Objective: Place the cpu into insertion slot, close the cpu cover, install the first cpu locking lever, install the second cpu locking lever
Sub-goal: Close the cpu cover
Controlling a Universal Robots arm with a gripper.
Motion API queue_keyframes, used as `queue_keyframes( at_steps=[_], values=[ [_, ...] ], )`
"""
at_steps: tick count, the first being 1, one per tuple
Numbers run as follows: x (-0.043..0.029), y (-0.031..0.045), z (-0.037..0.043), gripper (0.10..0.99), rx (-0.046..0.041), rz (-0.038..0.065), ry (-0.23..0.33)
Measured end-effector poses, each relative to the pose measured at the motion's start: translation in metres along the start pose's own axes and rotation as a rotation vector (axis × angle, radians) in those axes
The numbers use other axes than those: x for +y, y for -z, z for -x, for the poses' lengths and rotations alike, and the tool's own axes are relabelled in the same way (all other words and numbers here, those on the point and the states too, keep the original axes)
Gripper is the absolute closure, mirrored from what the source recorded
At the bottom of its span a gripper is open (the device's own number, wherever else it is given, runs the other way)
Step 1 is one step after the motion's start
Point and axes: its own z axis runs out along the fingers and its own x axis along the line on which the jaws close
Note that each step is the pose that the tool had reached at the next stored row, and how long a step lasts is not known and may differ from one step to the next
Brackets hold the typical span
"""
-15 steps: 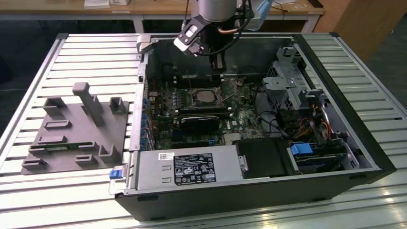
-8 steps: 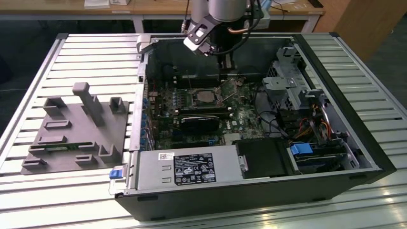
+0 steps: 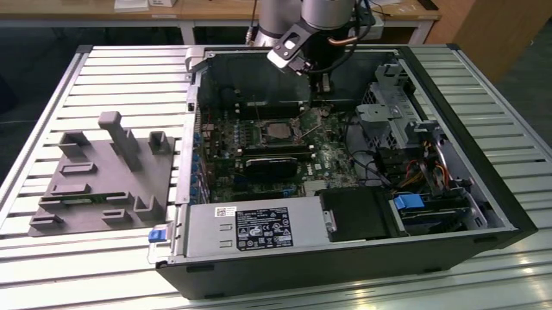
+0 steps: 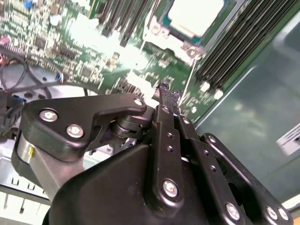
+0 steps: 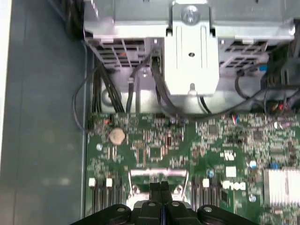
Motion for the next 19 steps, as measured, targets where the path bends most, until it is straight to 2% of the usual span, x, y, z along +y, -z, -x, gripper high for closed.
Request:
queue_keyframes(
  at_steps=[5,7,12,19],
  values=[
    [0.0178,-0.0017,-0.0004,0.984,0.0,-0.007,0.0],
    [0.0224,-0.0023,-0.0005,0.984,-0.0001,-0.008,0.0],
    [0.0286,-0.0059,-0.0006,0.984,-0.0001,-0.01,0.0],
    [0.0324,-0.0153,-0.0005,0.984,-0.0002,-0.014,0.0]
  ],
)
